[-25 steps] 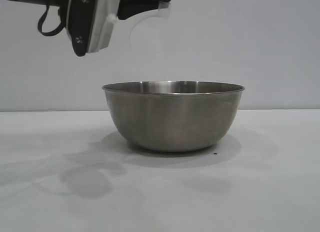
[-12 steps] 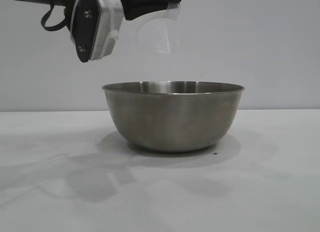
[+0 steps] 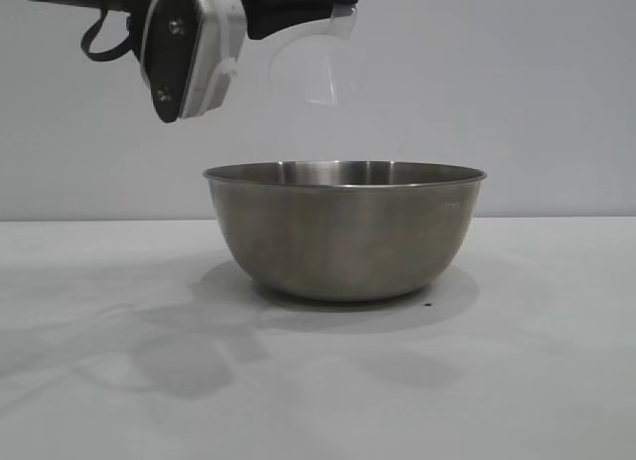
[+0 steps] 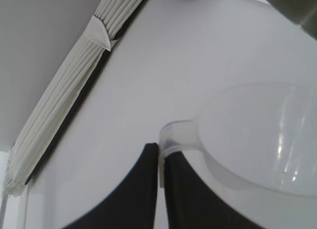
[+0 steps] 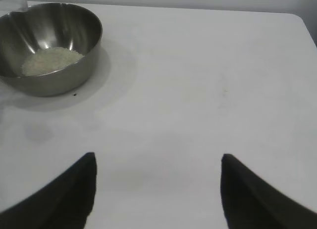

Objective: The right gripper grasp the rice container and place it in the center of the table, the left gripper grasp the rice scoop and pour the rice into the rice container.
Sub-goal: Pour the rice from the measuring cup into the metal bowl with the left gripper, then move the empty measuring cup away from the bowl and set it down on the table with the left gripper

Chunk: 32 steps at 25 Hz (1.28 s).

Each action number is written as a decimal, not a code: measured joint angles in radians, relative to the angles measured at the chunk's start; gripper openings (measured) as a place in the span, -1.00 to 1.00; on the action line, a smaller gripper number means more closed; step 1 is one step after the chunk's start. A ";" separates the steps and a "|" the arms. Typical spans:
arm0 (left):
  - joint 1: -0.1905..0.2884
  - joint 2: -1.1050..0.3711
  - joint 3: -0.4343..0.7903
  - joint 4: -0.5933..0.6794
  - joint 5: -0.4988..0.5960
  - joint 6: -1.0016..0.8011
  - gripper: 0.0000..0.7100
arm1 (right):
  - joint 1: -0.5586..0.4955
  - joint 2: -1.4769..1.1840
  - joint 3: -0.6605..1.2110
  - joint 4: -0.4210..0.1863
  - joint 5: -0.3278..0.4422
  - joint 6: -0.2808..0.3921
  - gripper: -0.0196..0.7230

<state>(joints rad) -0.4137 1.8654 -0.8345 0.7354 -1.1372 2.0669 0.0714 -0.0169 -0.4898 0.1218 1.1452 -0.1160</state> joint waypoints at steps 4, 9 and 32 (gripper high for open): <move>0.000 0.001 0.000 -0.038 0.000 -0.127 -1.00 | 0.000 0.000 0.000 0.000 0.000 0.000 0.27; 0.000 0.001 0.000 -0.182 0.000 -0.343 -1.00 | 0.000 0.000 0.000 0.000 0.000 0.000 0.27; 0.000 0.001 0.012 -1.152 0.000 -1.480 -1.00 | 0.000 0.000 0.000 0.000 0.000 0.000 0.27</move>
<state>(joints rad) -0.4137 1.8669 -0.8226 -0.4166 -1.1372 0.5868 0.0714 -0.0169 -0.4898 0.1218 1.1452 -0.1160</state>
